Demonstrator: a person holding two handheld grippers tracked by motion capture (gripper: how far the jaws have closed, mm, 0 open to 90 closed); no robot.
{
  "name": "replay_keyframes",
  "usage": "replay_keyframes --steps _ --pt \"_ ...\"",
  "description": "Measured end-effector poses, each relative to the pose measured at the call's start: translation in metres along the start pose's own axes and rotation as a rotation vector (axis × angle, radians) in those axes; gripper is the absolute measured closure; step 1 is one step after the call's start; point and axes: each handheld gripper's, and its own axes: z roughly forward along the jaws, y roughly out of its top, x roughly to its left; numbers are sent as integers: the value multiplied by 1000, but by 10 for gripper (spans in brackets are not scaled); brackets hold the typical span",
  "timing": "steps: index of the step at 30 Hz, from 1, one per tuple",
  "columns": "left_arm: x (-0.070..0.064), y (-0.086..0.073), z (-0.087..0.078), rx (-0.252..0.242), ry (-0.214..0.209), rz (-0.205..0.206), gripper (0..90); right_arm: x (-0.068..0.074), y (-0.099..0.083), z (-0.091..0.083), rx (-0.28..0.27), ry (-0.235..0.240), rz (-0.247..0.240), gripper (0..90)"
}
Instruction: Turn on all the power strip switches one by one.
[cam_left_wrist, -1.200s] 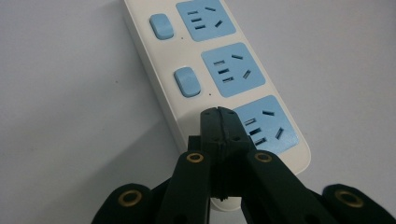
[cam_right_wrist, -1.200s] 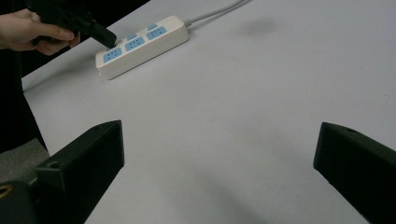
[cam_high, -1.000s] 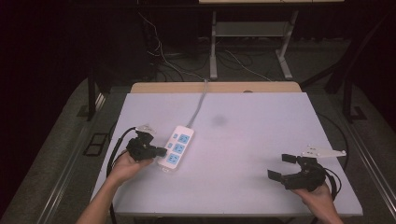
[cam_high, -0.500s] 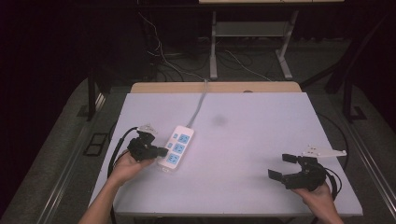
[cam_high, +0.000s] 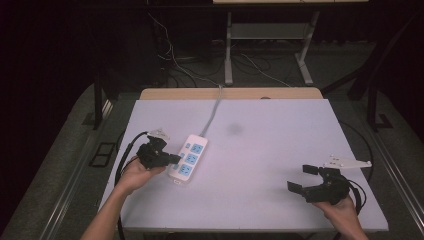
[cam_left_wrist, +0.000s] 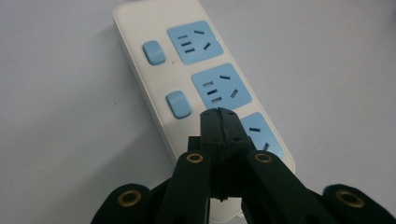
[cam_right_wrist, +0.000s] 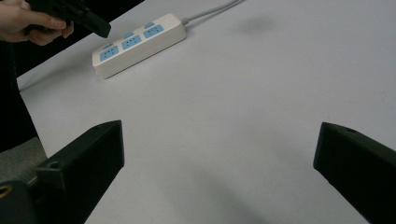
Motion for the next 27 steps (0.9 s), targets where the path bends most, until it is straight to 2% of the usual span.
replay_keyframes --steps 14,18,27 --pt "6 17 -7 -5 5 10 898 -1 0 -1 -3 1 2 17" --pt "9 22 -7 4 11 19 898 0 0 0 -1 1 -1 17" --pt "17 29 -2 12 15 9 897 -1 0 0 -1 0 1 17"
